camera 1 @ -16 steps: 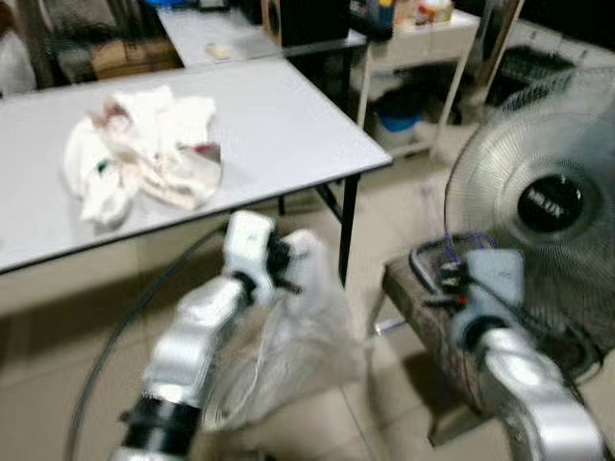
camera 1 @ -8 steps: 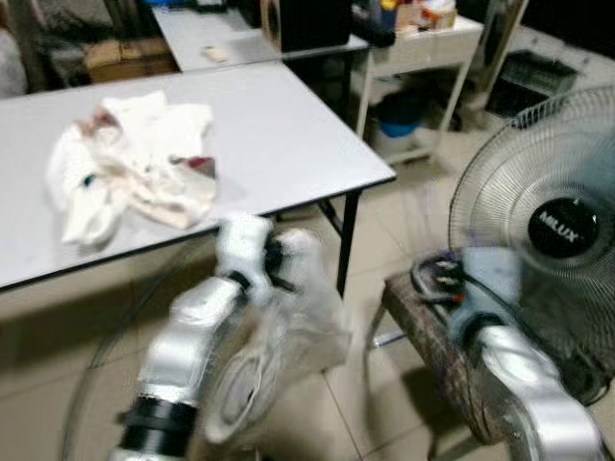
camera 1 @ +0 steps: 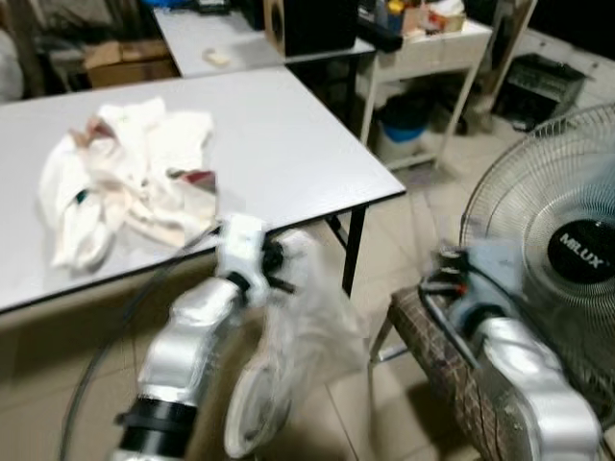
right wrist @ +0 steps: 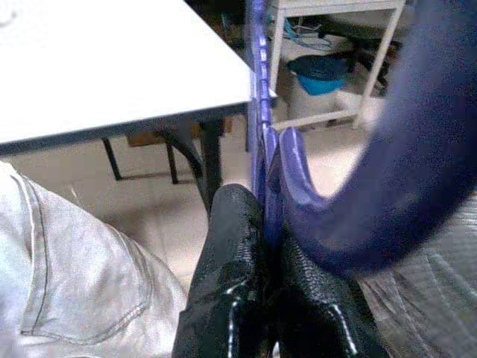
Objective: Hang hanger
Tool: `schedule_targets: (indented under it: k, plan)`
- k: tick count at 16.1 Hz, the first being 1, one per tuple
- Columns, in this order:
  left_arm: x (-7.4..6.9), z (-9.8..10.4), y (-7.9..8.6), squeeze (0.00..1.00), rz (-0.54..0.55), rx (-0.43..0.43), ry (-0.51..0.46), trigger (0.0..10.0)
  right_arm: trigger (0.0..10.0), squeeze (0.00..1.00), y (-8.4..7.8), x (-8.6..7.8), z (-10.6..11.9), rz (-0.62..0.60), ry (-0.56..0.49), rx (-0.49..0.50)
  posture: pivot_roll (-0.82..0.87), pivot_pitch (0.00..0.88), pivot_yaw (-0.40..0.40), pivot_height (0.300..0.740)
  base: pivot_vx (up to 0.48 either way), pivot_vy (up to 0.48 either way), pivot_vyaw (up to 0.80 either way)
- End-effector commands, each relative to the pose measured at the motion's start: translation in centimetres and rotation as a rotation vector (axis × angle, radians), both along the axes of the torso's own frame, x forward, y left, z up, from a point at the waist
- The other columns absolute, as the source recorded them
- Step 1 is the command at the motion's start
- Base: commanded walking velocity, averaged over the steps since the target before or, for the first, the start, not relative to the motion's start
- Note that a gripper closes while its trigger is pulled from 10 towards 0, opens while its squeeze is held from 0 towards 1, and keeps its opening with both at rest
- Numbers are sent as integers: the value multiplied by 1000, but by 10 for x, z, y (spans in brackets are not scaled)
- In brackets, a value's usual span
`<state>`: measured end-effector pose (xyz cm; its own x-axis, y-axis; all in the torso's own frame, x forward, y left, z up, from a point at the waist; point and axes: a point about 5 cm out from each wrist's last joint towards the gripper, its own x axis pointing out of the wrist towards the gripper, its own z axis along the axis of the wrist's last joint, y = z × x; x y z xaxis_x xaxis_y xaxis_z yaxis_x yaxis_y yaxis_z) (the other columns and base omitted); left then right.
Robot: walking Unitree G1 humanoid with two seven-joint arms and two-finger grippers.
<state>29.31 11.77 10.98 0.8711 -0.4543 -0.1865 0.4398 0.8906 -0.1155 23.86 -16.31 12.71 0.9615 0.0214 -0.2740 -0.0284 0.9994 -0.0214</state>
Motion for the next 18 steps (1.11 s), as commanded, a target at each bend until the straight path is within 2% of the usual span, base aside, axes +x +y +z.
schedule_targets:
  k: [1,9,11,13,18]
  plan:
    - [2,14,-13,0,-38,-26,-67,10000,10000,0,-10,-1,3,-32,-16,-23,-69,0,5,723,352,0,0]
    - [10,22,-19,0,-66,-34,-90,10000,10000,0,-9,3,11,-15,-58,-44,-70,0,13,723,351,0,0]
    - [23,36,-30,0,-88,-101,-119,10000,10000,0,-11,8,25,-31,-128,-13,-67,0,8,723,352,0,0]
    - [43,58,-37,0,-124,-122,-176,10000,10000,0,-10,13,32,1,-148,-23,-67,0,6,723,352,0,0]
    - [87,119,-32,0,-110,-103,-331,10000,10000,0,-9,14,39,5,-176,-26,-83,0,22,723,350,0,0]
